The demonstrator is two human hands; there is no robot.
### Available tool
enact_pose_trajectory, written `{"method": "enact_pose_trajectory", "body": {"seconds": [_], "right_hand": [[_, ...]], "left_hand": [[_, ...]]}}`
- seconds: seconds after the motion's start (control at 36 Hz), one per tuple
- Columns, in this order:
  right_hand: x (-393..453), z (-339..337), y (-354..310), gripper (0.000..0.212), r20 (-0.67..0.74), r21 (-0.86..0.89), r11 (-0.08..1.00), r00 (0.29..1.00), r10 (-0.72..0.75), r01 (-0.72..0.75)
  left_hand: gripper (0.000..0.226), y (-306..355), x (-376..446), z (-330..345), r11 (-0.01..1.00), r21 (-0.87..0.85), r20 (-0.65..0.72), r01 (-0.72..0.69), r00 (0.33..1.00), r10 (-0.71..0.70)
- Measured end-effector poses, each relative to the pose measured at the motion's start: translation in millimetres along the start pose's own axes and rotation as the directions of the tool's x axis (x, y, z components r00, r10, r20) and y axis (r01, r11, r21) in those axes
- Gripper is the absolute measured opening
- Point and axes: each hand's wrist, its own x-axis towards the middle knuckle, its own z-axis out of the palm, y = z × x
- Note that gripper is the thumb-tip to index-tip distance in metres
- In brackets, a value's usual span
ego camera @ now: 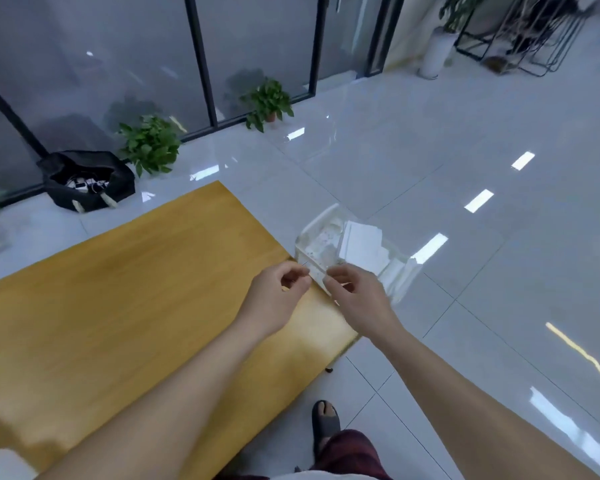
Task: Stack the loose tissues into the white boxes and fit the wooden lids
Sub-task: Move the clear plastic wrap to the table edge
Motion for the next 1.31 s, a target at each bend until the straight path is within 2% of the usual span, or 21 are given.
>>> {"method": "enact_pose_trajectory", "body": {"seconds": [0.11, 0.25, 0.39, 0.5, 0.53, 0.58, 0.69, 0.75, 0.78, 0.81, 0.86, 0.92, 1.03, 1.11, 1.22, 1.31], "right_hand": [[48, -50, 44, 0.017, -0.063, -0.046, 0.996, 0.996, 0.070, -0.073], [101, -91, 82, 0.038, -0.115, -0.073, 0.987, 0.984, 0.134, -0.143], [140, -106, 100, 0.061, -0.014, -0.094, 0.974, 0.979, 0.206, -0.206], [163, -103, 108, 0.066, 0.033, -0.076, 0.969, 0.970, 0.239, -0.236], [168, -101, 109, 0.066, 0.040, -0.065, 0.969, 0.970, 0.242, -0.239], [179, -98, 113, 0.061, 0.042, -0.050, 0.970, 0.970, 0.241, -0.239], [195, -96, 118, 0.034, 0.011, 0.009, 0.960, 0.960, 0.278, -0.278], [200, -98, 118, 0.018, -0.011, 0.009, 0.963, 0.963, 0.269, -0.268], [201, -100, 119, 0.014, -0.020, -0.001, 0.967, 0.967, 0.256, -0.256], [202, -102, 119, 0.013, -0.031, -0.013, 0.970, 0.969, 0.243, -0.244], [201, -107, 120, 0.013, -0.067, -0.061, 0.972, 0.972, 0.225, -0.229], [201, -112, 122, 0.014, -0.082, -0.097, 0.973, 0.976, 0.204, -0.211], [203, -115, 124, 0.017, 0.066, 0.125, 0.973, 0.980, 0.189, -0.196], [205, -116, 120, 0.023, 0.174, 0.326, 0.915, 0.966, 0.189, -0.237], [211, -115, 112, 0.021, 0.266, 0.444, 0.859, 0.953, 0.144, -0.254], [216, -113, 112, 0.020, 0.306, 0.491, 0.826, 0.942, 0.135, -0.278]], "left_hand": [[0.017, 20, 46, 53, 0.998, 0.036, 0.009, 0.052, 0.999, -0.052], [0.032, 40, 101, 108, 0.987, 0.118, 0.006, 0.113, 0.993, -0.114], [0.045, 45, 146, 146, 0.938, 0.300, 0.011, 0.173, 0.983, -0.184], [0.047, 37, 171, 161, 0.904, 0.342, 0.001, 0.256, 0.962, -0.273], [0.042, 34, 175, 163, 0.896, 0.353, 0.000, 0.267, 0.958, -0.286], [0.018, 27, 179, 166, 0.878, 0.394, -0.016, 0.272, 0.957, -0.289], [0.033, 22, 181, 170, 0.885, 0.391, -0.053, 0.252, 0.966, -0.251], [0.022, 21, 183, 171, 0.888, 0.376, -0.037, 0.264, 0.962, -0.271], [0.008, 19, 184, 170, 0.896, 0.353, -0.025, 0.269, 0.960, -0.279], [0.015, 17, 185, 170, 0.903, 0.321, -0.021, 0.286, 0.955, -0.295], [0.046, 17, 186, 167, 0.913, 0.233, -0.025, 0.334, 0.941, -0.337], [0.051, 19, 187, 166, 0.913, 0.158, -0.027, 0.376, 0.926, -0.377], [0.045, 17, 191, 166, 0.905, 0.041, -0.049, 0.423, 0.906, -0.421], [0.039, 17, 193, 166, 0.906, -0.013, -0.089, 0.423, 0.902, -0.422], [0.026, 14, 198, 164, 0.906, -0.034, -0.142, 0.423, 0.895, -0.423], [0.027, 15, 203, 164, 0.893, -0.041, -0.144, 0.449, 0.881, -0.450]]}}
